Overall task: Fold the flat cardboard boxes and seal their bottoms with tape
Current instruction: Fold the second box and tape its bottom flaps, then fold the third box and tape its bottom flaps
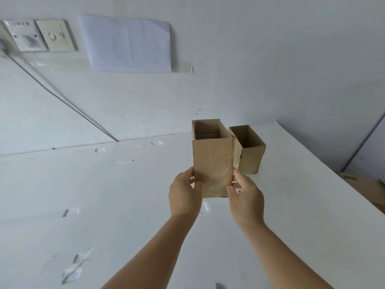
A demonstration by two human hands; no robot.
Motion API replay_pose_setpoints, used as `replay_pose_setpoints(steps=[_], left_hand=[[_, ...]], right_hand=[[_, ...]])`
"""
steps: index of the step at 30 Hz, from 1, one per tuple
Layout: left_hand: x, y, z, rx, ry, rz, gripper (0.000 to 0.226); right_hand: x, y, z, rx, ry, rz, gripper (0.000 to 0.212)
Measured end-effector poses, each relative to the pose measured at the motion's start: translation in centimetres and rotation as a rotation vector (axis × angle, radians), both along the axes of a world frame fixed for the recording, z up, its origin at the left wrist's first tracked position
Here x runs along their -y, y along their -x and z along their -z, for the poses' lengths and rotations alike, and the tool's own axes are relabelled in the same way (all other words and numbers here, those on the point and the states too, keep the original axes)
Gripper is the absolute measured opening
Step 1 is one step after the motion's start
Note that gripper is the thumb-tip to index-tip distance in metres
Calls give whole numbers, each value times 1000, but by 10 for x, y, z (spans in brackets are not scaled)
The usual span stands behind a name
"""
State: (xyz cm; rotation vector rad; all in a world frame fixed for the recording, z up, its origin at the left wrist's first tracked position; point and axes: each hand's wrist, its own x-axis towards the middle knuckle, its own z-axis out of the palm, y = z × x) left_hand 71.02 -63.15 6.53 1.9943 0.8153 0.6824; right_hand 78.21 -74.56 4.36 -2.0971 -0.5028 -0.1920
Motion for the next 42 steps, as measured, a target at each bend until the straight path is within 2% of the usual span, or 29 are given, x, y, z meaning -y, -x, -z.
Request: replay_pose_setpoints(steps=[3,10,25,28,32,37,42], left_hand=[[-4,-30,20,-71,-39,-42,38],[-6,-70,55,-143,65,-61,32],[-11,-106,59,-234,59,-5,36],[-11,-100,57,-325,-25,83,38],[-9,-81,50,-496,-163,166,52],[-4,-36,38,-647,-413,250,54],[-9,25,36,-695,-495,239,55]], right_hand=[[-5,-27,16,-55,61,-28,48],[-13,-66,53,-140,156,-96,51],[-20,-94,59,-211,171,-148,67],[-18,-90,55,-219,200,-161,69],[-12,-76,52,-181,320,-163,68],[-2,-47,45,-11,578,-310,60],[-5,-2,32,70,729,-447,58]])
